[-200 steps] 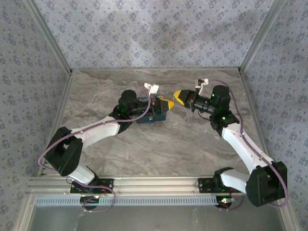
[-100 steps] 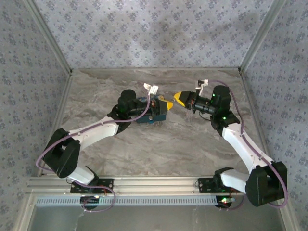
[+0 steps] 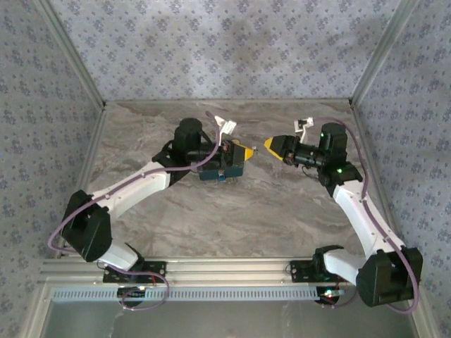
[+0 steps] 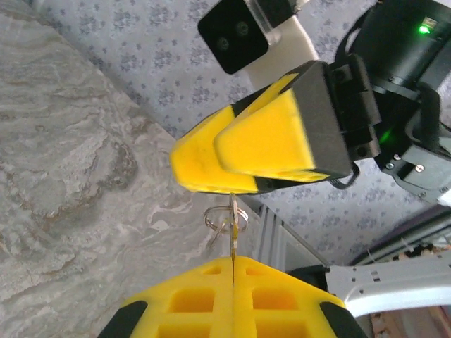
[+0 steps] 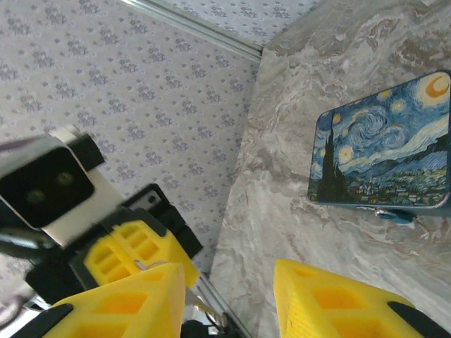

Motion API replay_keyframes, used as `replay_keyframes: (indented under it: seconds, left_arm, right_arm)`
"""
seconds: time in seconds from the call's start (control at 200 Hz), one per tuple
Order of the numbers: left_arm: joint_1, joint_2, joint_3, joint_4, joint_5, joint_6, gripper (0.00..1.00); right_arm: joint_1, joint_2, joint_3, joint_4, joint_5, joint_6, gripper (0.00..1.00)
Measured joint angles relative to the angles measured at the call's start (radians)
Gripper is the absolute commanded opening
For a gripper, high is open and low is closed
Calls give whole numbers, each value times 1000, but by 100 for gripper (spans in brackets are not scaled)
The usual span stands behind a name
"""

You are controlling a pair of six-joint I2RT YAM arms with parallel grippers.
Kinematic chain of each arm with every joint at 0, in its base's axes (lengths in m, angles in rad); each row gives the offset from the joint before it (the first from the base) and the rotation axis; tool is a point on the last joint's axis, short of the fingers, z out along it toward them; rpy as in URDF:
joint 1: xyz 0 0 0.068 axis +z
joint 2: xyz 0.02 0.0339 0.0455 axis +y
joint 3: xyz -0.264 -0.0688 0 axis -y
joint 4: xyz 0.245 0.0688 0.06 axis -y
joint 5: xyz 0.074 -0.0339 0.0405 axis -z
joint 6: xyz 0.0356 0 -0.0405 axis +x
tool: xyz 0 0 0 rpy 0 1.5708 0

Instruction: Unlock a padlock with a key

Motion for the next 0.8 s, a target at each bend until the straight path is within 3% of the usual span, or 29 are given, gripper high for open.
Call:
replay_keyframes:
  seconds: [0.105,0.255,0.385,0.57,0.67,0.799]
  left_arm:
    - [3,2,88,-159,58,72,0]
    - [3,24,202,-388,139,173,0]
    - [3,56,275,-570,194,262,0]
    - [3,71,313,-732,228,347,0]
    - [3,76,325,-786,233,377,0]
    - [3,78,327,-828,238,402,0]
  right_arm:
    - [-1,-3,15,-26,-37,-73,38]
    - [32,-3,16,-31,-74,-137,51]
    - [88,-4,17,-33,-82,-188,52]
    - [127,-14,17,-27,-89,-222,52]
    - [131,-35,17,-26,-94,-230,60]
    - [130,-70,17,-24,-92,-241,59]
